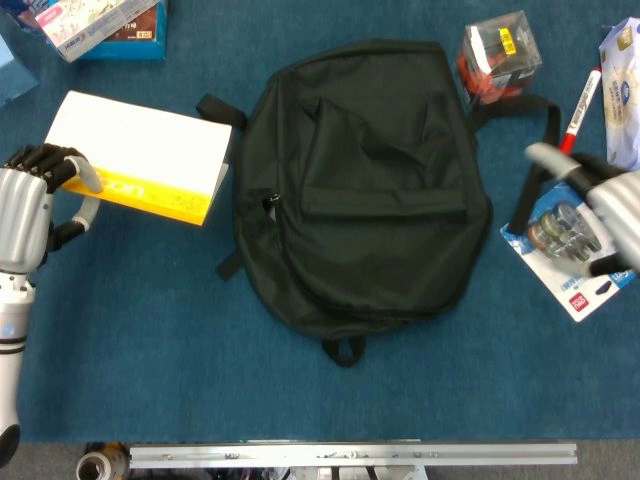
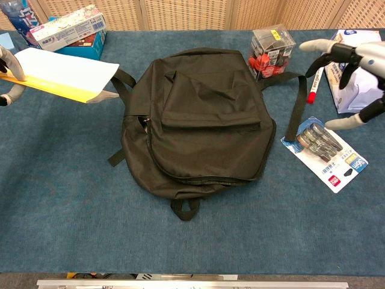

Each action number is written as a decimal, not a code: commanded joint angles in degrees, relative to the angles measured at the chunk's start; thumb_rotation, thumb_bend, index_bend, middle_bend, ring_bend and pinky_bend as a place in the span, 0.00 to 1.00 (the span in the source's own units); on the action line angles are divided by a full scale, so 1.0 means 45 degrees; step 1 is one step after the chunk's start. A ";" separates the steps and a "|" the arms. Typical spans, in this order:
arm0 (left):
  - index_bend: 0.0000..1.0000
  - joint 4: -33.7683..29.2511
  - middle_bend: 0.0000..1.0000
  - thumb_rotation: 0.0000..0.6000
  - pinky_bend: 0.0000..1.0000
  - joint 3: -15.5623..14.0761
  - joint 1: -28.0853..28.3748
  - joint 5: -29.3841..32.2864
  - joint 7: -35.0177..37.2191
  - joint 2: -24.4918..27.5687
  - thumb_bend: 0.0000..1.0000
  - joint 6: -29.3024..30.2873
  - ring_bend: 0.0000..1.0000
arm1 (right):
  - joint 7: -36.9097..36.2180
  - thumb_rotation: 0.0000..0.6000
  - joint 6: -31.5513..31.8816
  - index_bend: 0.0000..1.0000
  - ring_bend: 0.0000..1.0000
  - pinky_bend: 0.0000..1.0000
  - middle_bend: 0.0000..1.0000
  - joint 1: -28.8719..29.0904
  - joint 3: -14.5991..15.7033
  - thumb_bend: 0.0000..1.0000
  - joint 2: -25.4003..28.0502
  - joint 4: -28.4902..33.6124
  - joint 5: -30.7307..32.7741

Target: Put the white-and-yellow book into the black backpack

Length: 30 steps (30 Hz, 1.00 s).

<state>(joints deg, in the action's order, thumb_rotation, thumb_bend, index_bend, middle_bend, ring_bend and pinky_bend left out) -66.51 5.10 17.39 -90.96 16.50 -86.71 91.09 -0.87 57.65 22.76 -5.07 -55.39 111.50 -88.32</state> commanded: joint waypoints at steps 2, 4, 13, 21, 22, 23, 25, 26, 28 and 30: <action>0.64 -0.0279 0.56 1.00 0.45 -0.0103 -0.0101 -0.0181 -0.0147 0.0161 0.35 0.0181 0.44 | 0.0194 1.00 -0.1229 0.08 0.18 0.41 0.30 0.1024 -0.0035 0.03 -0.0487 0.0299 0.0126; 0.64 -0.0426 0.56 1.00 0.45 -0.0144 -0.0146 -0.0248 -0.0229 0.0240 0.35 0.0245 0.44 | 0.0541 1.00 -0.1608 0.08 0.18 0.41 0.30 0.1407 -0.0199 0.03 -0.0797 0.0262 0.0492; 0.65 -0.0865 0.56 1.00 0.45 -0.0352 -0.0435 -0.0369 -0.0455 0.0576 0.35 0.0391 0.44 | 0.2069 1.00 -0.3385 0.08 0.18 0.41 0.30 0.2936 -0.0261 0.03 -0.2210 0.0257 0.2101; 0.65 -0.1056 0.56 1.00 0.45 -0.0455 -0.0639 -0.0495 -0.0554 0.0720 0.35 0.0558 0.44 | 0.3697 1.00 -0.3941 0.08 0.18 0.41 0.30 0.3722 0.0247 0.02 -0.3614 -0.0008 0.3565; 0.65 -0.1071 0.56 1.00 0.45 -0.0457 -0.0651 -0.0505 -0.0556 0.0730 0.35 0.0567 0.44 | 0.3892 1.00 -0.3926 0.08 0.18 0.41 0.30 0.3798 0.0284 0.02 -0.3769 -0.0056 0.3716; 0.65 -0.1084 0.56 1.00 0.45 -0.0457 -0.0665 -0.0516 -0.0561 0.0741 0.35 0.0584 0.44 | 0.4079 1.00 -0.3893 0.08 0.18 0.41 0.30 0.3871 0.0310 0.02 -0.3935 -0.0106 0.3874; 0.65 -0.1106 0.56 1.00 0.45 -0.0456 -0.0698 -0.0536 -0.0569 0.0751 0.35 0.0623 0.44 | 0.4501 1.00 -0.3778 0.08 0.18 0.41 0.30 0.4042 0.0347 0.02 -0.4332 -0.0223 0.4246; 0.65 -0.1113 0.56 1.00 0.45 -0.0455 -0.0710 -0.0540 -0.0569 0.0750 0.35 0.0632 0.44 | 0.4678 1.00 -0.3728 0.08 0.18 0.41 0.30 0.4115 0.0367 0.02 -0.4500 -0.0266 0.4409; 0.65 -0.1114 0.56 1.00 0.45 -0.0459 -0.0733 -0.0543 -0.0579 0.0747 0.35 0.0627 0.44 | 0.5163 1.00 -0.3579 0.08 0.18 0.41 0.30 0.4287 0.0441 0.02 -0.4898 -0.0391 0.4738; 0.65 -0.1103 0.56 1.00 0.45 -0.0466 -0.0744 -0.0550 -0.0581 0.0738 0.35 0.0611 0.44 | 0.5657 1.00 -0.3436 0.08 0.18 0.41 0.30 0.4440 0.0536 0.02 -0.5242 -0.0509 0.5024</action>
<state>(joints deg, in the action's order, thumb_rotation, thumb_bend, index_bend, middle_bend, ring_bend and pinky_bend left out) -71.48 3.00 14.05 -93.44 13.89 -83.38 93.84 22.58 41.40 41.75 -3.22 -77.27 109.97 -67.00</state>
